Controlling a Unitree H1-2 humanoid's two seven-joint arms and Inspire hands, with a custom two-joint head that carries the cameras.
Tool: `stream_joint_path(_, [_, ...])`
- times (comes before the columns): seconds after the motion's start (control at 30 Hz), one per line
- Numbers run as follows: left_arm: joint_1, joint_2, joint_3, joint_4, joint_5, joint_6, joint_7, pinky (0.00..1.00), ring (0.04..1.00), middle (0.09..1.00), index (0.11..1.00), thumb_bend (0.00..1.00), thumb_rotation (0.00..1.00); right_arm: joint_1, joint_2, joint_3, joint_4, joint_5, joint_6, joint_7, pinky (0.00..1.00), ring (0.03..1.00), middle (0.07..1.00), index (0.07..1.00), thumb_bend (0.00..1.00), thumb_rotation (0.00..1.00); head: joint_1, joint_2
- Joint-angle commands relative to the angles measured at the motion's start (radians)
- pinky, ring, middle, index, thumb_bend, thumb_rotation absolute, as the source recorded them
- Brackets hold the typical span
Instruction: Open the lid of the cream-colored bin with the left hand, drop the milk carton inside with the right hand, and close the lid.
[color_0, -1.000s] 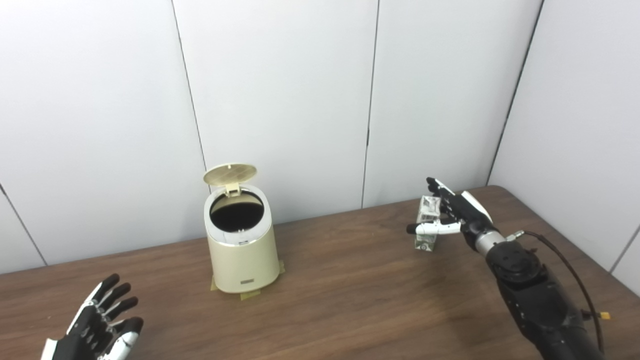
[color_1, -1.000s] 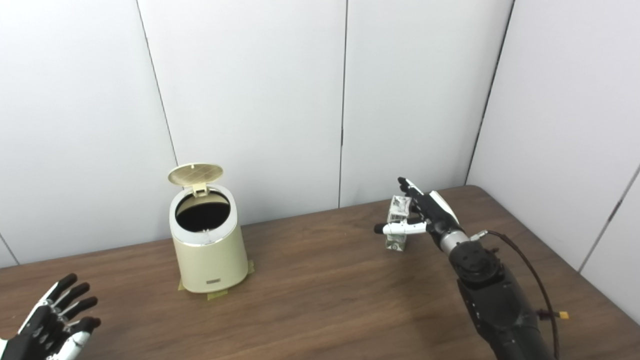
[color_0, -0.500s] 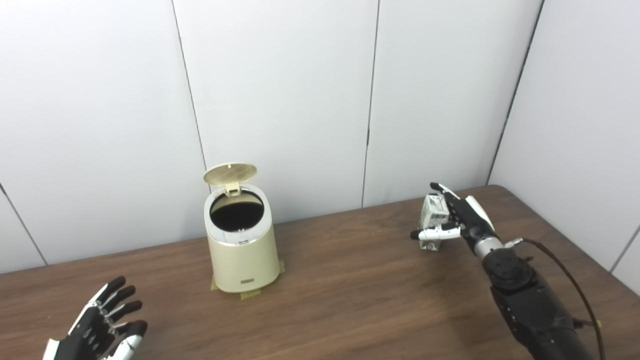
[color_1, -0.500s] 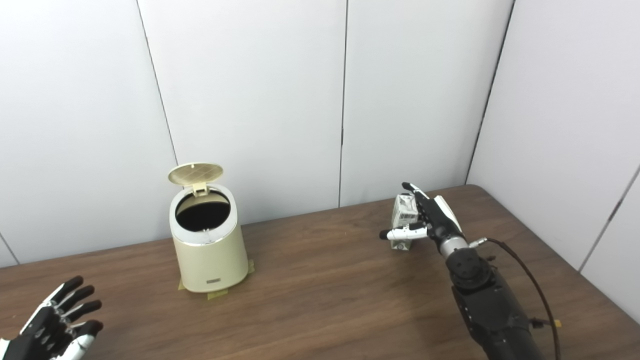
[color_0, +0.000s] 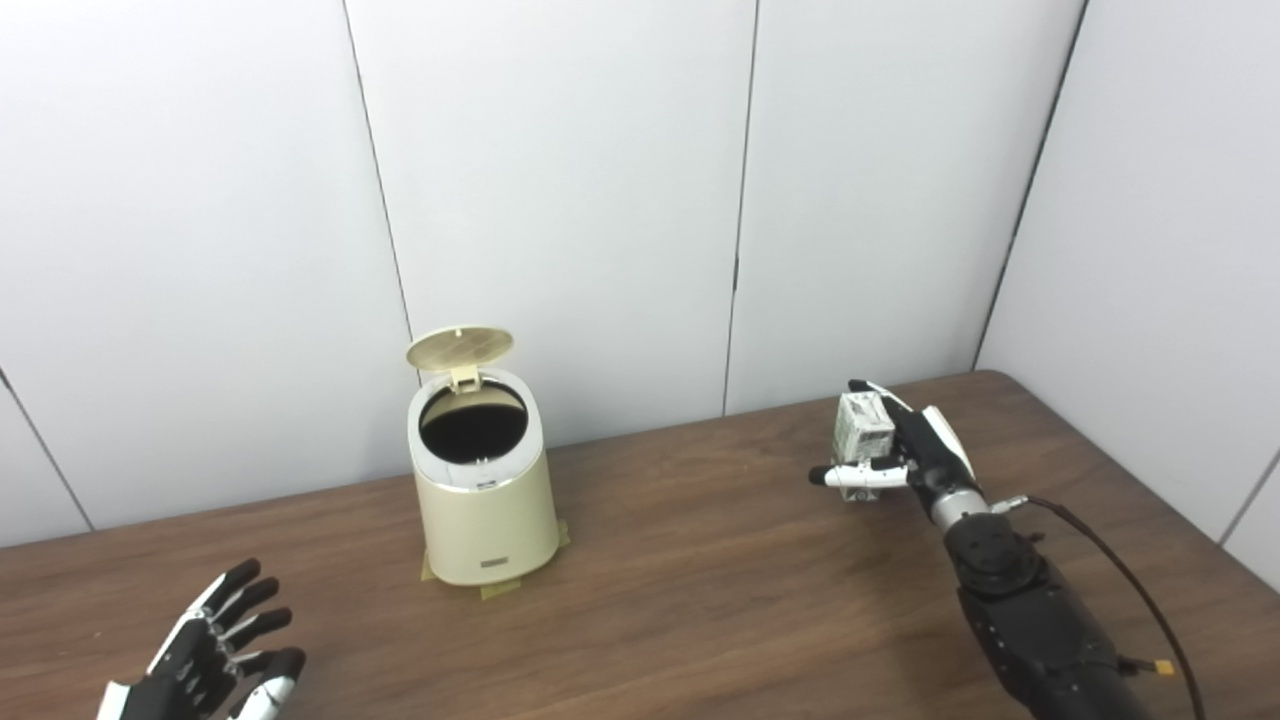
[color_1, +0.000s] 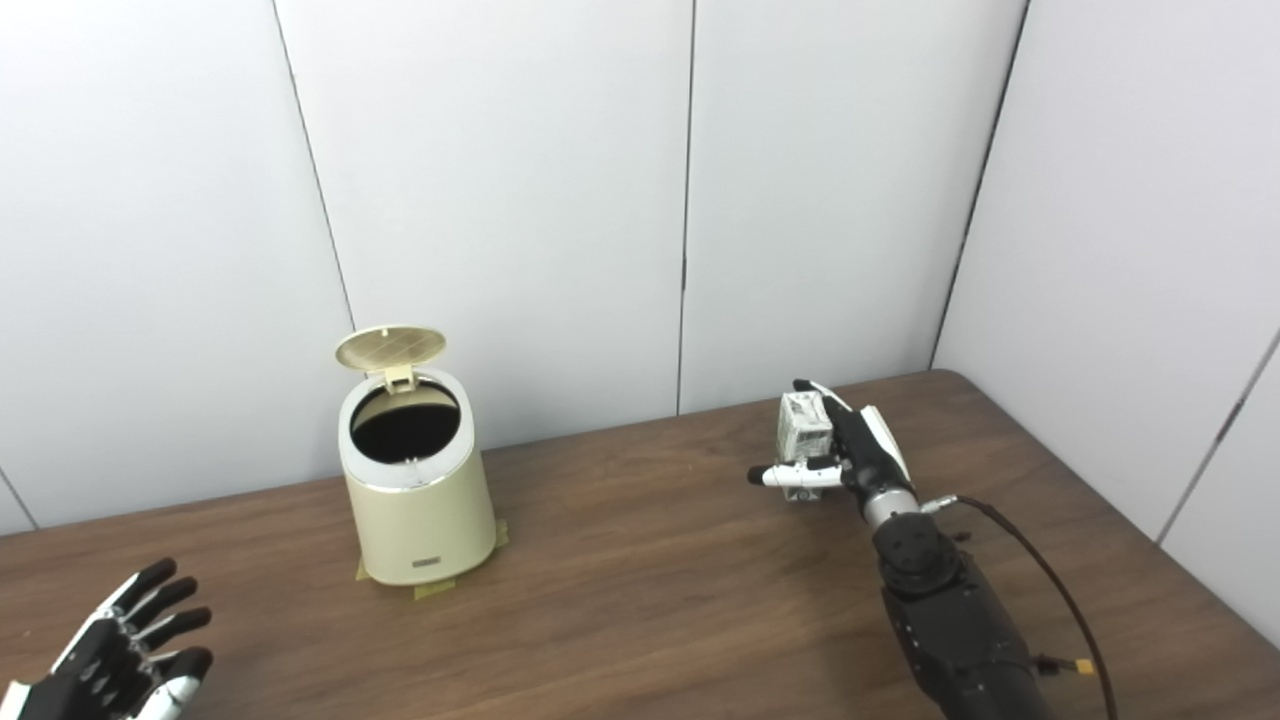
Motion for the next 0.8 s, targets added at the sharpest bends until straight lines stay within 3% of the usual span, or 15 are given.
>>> stream_joint_path(0.0, [-0.023, 0.008, 0.001, -0.041, -0.003, -0.009, 0.003, 0.64, 0.782, 0.853, 0.889, 0.47, 0.2, -0.053, -0.018, -0.004, -0.037, -0.011, -0.035, -0.029, 0.72, 0.787, 0.837, 0.851, 0.75, 0.09, 0.002, 0.0])
stream_joint_path(0.5, [-0.018, 0.009, -0.005, -0.059, -0.005, 0.017, -0.002, 0.65, 0.784, 0.86, 0.889, 0.48, 0.14, -0.042, -0.016, -0.009, -0.08, -0.015, -0.057, -0.047, 0.63, 0.71, 0.783, 0.785, 0.7, 0.02, 0.009, 0.012])
stream_joint_path(0.77, [-0.016, 0.015, -0.008, -0.064, 0.007, 0.016, -0.002, 0.64, 0.776, 0.854, 0.884, 0.47, 0.15, -0.04, -0.041, -0.033, -0.089, 0.054, -0.015, 0.041, 0.65, 0.743, 0.812, 0.812, 0.72, 0.0, 0.006, 0.016])
